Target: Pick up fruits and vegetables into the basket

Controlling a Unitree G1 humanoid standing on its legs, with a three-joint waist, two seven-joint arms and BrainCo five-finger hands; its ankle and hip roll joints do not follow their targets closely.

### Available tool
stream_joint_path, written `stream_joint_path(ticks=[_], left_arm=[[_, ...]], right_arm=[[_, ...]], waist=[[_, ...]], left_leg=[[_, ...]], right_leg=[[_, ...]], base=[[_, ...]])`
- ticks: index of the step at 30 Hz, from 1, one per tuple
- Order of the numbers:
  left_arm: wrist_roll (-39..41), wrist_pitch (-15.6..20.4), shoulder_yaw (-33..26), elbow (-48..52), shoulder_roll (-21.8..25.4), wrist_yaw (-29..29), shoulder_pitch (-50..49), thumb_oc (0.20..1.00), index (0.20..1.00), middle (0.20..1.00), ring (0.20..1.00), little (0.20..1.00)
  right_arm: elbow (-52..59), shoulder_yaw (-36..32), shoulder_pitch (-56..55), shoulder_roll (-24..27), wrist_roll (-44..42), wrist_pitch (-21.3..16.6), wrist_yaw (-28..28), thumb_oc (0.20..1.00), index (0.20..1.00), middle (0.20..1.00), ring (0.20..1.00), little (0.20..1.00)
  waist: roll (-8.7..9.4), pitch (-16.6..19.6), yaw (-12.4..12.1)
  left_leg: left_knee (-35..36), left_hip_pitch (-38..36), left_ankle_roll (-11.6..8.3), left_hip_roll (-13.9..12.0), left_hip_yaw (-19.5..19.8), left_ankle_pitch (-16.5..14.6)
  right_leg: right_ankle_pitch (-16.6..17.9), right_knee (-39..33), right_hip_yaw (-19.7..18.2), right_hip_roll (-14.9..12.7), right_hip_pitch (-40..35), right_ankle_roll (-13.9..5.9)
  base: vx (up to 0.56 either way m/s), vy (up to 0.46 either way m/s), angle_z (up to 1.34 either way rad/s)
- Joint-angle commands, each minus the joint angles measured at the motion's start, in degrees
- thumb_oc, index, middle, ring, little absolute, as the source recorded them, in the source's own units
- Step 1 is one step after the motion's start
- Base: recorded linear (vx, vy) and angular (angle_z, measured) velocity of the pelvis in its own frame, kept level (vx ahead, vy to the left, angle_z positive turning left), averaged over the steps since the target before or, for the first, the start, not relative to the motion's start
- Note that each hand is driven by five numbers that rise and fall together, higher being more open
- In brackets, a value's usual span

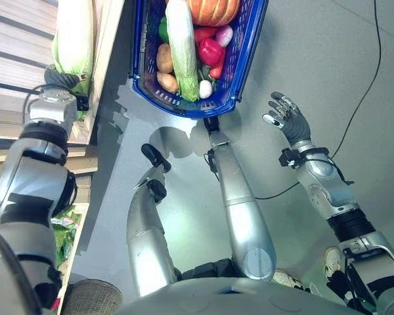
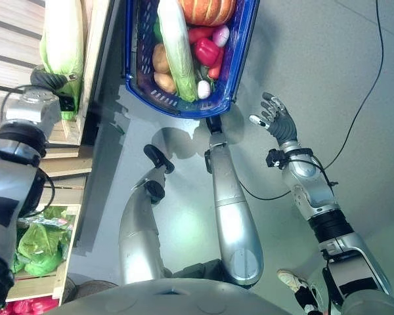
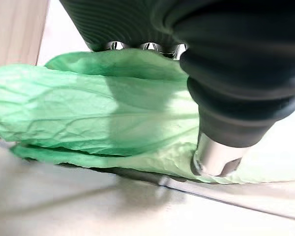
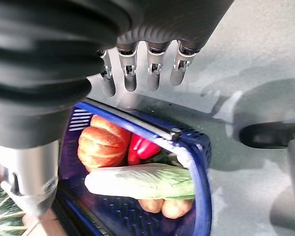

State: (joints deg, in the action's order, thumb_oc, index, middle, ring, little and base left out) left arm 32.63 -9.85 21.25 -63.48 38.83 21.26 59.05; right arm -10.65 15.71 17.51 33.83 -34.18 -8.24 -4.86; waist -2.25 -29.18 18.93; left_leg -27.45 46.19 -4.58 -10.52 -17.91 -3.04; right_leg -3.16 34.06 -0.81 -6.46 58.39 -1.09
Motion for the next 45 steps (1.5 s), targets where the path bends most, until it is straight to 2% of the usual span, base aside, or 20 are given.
stream_joint_path(ticks=[1, 4, 12, 16, 20, 21, 23, 26, 33, 39, 45], left_arm=[[5.9, 5.0, -4.9, 5.2, -9.2, -0.9, -7.0, 0.2, 0.2, 0.2, 0.2, 0.2], [5.0, 7.2, -6.6, 8.2, -9.7, -1.0, -10.8, 0.2, 0.2, 0.2, 0.2, 0.2], [1.1, 11.6, -9.9, 14.4, -9.3, 0.2, -19.1, 0.2, 0.2, 0.2, 0.2, 0.2], [-4.0, 14.8, -10.4, 16.9, -8.1, 1.7, -21.7, 0.2, 0.2, 0.2, 0.2, 0.2], [-13.1, 20.5, -9.2, 21.2, -7.0, 4.4, -24.1, 0.2, 0.2, 0.2, 0.2, 0.2], [-15.0, 21.2, -8.4, 24.4, -6.4, 6.1, -24.7, 0.2, 0.2, 0.2, 0.2, 0.2], [-18.0, 22.9, -7.8, 26.7, -6.1, 7.5, -25.5, 0.2, 0.2, 0.2, 0.2, 0.2], [-24.8, 25.0, -7.2, 35.5, -4.9, 9.8, -26.9, 0.2, 0.2, 0.2, 0.2, 0.2], [-37.1, 23.9, -3.5, 45.7, -3.5, 10.1, -26.8, 0.2, 0.2, 0.2, 0.2, 0.2], [-45.5, 23.3, 1.6, 49.6, -3.1, 9.0, -25.5, 0.2, 0.2, 0.2, 0.2, 0.2], [-51.5, 22.8, 5.8, 52.0, -4.2, 8.6, -24.2, 0.2, 0.2, 0.2, 0.2, 0.2]], right_arm=[[7.0, -2.1, -3.9, -1.4, 3.9, -7.0, -0.7, 1.0, 1.0, 1.0, 1.0, 1.0], [9.7, -2.9, -4.7, -1.1, 8.1, -8.5, -1.4, 1.0, 1.0, 1.0, 1.0, 1.0], [16.2, -5.0, -4.0, 1.6, 12.1, -7.7, 0.3, 1.0, 1.0, 1.0, 1.0, 1.0], [18.2, -5.1, -2.1, 2.4, 10.1, -5.8, 2.4, 1.0, 1.0, 1.0, 1.0, 1.0], [20.0, -5.1, 0.6, 2.2, 6.1, -3.2, 3.0, 1.0, 1.0, 1.0, 1.0, 1.0], [20.4, -5.0, 2.0, 1.6, 4.4, -2.3, 2.8, 1.0, 1.0, 1.0, 1.0, 1.0], [20.5, -4.6, 3.0, 0.9, 3.1, -1.5, 2.5, 1.0, 1.0, 1.0, 1.0, 1.0], [20.8, -2.9, 6.5, -2.9, 0.5, 0.4, 1.2, 1.0, 1.0, 1.0, 1.0, 1.0], [21.3, 1.3, 13.6, -9.6, -5.8, 1.2, -1.0, 1.0, 1.0, 1.0, 1.0, 1.0], [20.8, 4.8, 17.5, -12.5, -12.1, 3.4, -2.6, 1.0, 1.0, 1.0, 1.0, 1.0], [18.0, 6.8, 18.1, -14.8, -17.8, 3.5, -4.1, 1.0, 1.0, 1.0, 1.0, 1.0]], waist=[[2.13, -0.6, -0.4], [1.91, -0.6, -1.1], [1.3, -0.6, -3.2], [1.24, -0.6, -4.7], [1.12, -0.6, -6.5], [1.19, -0.6, -7.4], [1.18, -0.6, -8.2], [1.46, -0.6, -10.5], [2.09, 0.9, -14.4], [2.44, 3.0, -16.5], [3.08, 4.0, -17.7]], left_leg=[[-2.7, -1.2, -1.87, -0.7, 0.0, -1.5], [-1.5, -4.1, -1.91, -0.4, 0.1, -1.4], [1.0, -13.0, -1.91, 0.4, 0.8, -1.3], [1.8, -17.2, -1.72, 0.7, 1.2, -1.5], [2.2, -20.6, -1.56, 0.7, 1.7, -1.7], [3.0, -20.8, -0.89, 0.7, 1.3, -0.1], [3.3, -21.8, -0.81, 0.8, 1.6, -0.1], [3.6, -24.2, -0.52, 1.2, 2.5, -0.4], [3.6, -27.7, -0.02, 2.1, 4.7, -1.0], [3.9, -30.3, 0.09, 2.2, 5.7, -1.5], [4.1, -32.3, 0.11, 1.9, 6.1, -2.1]], right_leg=[[-5.7, 2.1, 0.5, 1.6, -4.3, -1.52], [-5.8, 1.3, 1.3, 0.9, -7.2, -1.45], [-6.1, -1.4, 3.4, -1.3, -16.5, -1.67], [-6.1, -2.8, 4.6, -2.1, -21.3, -1.77], [-6.0, -4.0, 5.8, -3.1, -25.7, -1.99], [-4.1, -5.3, 6.7, -3.3, -26.4, -1.57], [-4.0, -5.6, 7.1, -3.5, -27.7, -1.61], [-3.9, -6.3, 8.6, -4.4, -31.2, -1.62], [-3.7, -7.7, 11.2, -5.2, -37.0, -1.59], [-3.4, -9.6, 13.0, -5.3, -41.5, -1.74], [-3.1, -11.1, 14.2, -5.2, -44.5, -2.04]], base=[[-0.02, 0.01, 0.15], [-0.01, 0.021, 0.15], [0.0, 0.04, 0.1], [-0.01, 0.005, 0.14], [-0.01, -0.028, 0.11], [-0.08, -0.043, 0.16], [-0.03, -0.053, 0.16], [0.0, -0.106, 0.15], [0.04, -0.085, 0.22], [0.07, -0.051, 0.19], [0.07, -0.055, 0.12]])
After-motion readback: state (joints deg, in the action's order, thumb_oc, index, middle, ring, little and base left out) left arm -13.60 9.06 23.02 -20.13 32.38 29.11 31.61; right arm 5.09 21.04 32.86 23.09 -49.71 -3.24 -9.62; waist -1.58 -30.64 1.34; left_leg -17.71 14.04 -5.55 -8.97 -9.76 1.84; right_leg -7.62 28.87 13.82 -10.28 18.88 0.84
